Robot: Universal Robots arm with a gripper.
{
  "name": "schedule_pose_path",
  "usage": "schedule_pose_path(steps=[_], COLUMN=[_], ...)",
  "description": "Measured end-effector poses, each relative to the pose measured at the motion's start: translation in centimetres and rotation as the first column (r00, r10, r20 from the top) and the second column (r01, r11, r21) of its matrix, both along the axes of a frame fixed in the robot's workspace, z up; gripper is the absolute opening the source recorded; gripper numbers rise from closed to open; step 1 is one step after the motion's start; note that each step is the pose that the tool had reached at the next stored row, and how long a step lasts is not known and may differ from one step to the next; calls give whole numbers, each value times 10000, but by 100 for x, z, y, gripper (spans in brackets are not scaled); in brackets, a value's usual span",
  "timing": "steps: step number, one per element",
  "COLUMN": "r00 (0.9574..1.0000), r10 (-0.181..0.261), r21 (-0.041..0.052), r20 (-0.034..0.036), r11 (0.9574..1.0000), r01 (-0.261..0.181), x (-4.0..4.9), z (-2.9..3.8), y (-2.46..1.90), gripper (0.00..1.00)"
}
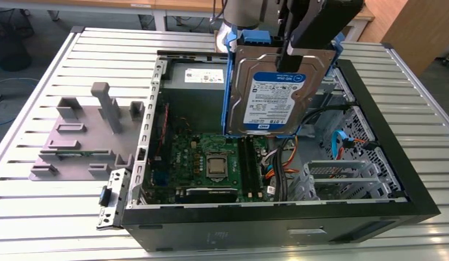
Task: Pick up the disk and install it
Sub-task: 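Pick up the disk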
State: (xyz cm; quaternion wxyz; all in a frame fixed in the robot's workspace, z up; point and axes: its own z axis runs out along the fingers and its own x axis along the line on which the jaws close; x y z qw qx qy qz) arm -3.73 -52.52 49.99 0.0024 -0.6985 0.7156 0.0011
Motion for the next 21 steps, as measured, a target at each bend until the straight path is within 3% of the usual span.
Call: schedule_pose_path(steps=[14,21], r00=[10000,10000], r10=[-1,-1], r21=[-1,-1], r20=[0,0], r11=[10000,10000], r01=[1,1], x=[141,145], z=[0,0], y=[0,0], gripper=[35,35])
